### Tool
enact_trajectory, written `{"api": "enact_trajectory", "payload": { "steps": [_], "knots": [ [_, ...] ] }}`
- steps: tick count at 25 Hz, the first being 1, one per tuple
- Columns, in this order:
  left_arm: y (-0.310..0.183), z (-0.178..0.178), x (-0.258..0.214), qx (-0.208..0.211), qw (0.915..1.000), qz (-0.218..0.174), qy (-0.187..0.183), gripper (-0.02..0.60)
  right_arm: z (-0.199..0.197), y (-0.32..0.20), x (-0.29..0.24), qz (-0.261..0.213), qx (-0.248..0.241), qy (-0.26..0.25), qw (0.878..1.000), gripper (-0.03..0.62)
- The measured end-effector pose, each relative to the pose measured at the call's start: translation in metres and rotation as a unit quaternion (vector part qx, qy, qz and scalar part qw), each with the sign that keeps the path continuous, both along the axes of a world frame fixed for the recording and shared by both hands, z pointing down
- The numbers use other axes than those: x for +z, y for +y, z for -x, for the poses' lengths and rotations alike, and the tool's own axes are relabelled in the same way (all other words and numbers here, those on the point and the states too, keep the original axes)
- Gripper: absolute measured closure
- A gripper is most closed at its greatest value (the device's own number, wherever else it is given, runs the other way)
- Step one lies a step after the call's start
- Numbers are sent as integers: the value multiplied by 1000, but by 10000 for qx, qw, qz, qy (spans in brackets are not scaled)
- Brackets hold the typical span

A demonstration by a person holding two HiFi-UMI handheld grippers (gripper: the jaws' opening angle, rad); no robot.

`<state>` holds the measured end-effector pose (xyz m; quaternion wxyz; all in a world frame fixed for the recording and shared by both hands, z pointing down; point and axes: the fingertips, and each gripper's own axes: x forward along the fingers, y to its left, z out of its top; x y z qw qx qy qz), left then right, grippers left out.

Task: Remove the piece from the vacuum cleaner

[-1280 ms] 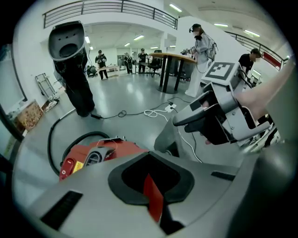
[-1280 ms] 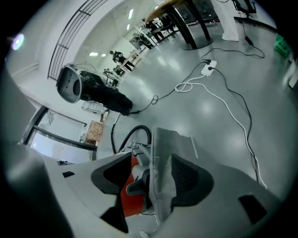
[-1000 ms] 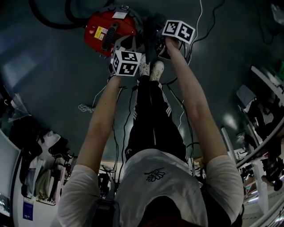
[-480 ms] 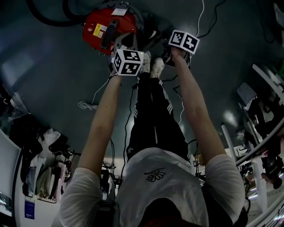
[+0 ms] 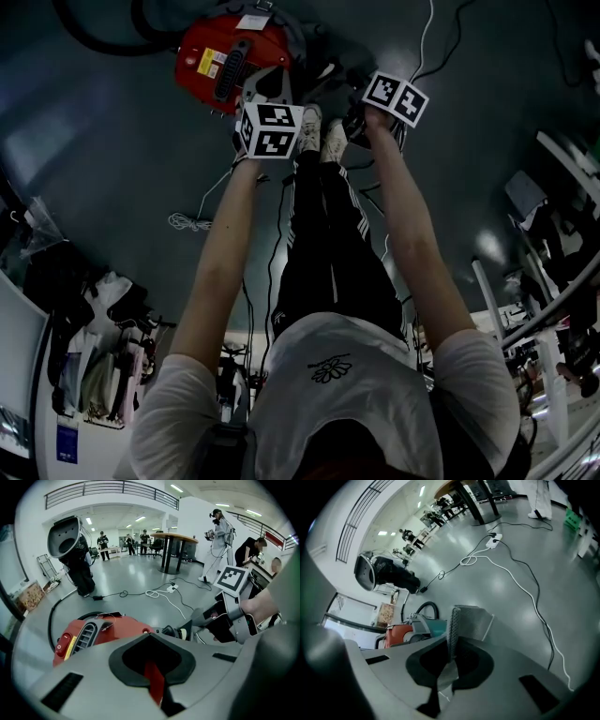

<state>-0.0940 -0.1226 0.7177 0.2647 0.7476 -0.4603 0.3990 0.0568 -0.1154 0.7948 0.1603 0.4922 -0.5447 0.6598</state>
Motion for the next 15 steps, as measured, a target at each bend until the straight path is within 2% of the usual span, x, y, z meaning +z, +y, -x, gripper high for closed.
{"api": "enact_trajectory", "payload": {
  "steps": [3, 10, 12, 15],
  "knots": [
    [0, 2, 1, 0, 10000, -22, -11, 577, 2, 3, 4, 23, 92, 24, 10000, 569],
    [0, -2, -3, 236, 9997, -9, -11, 577, -6, -39, 10, 137, -1012, 302, 9943, 569],
    [-1, -1, -2, 219, 9998, -36, 12, 577, -6, -42, 15, 275, -908, 292, 9951, 569],
    [0, 0, -1, 84, 9999, -43, 48, 577, -10, -21, 22, 441, -228, 4, 9988, 569]
  ]
}}
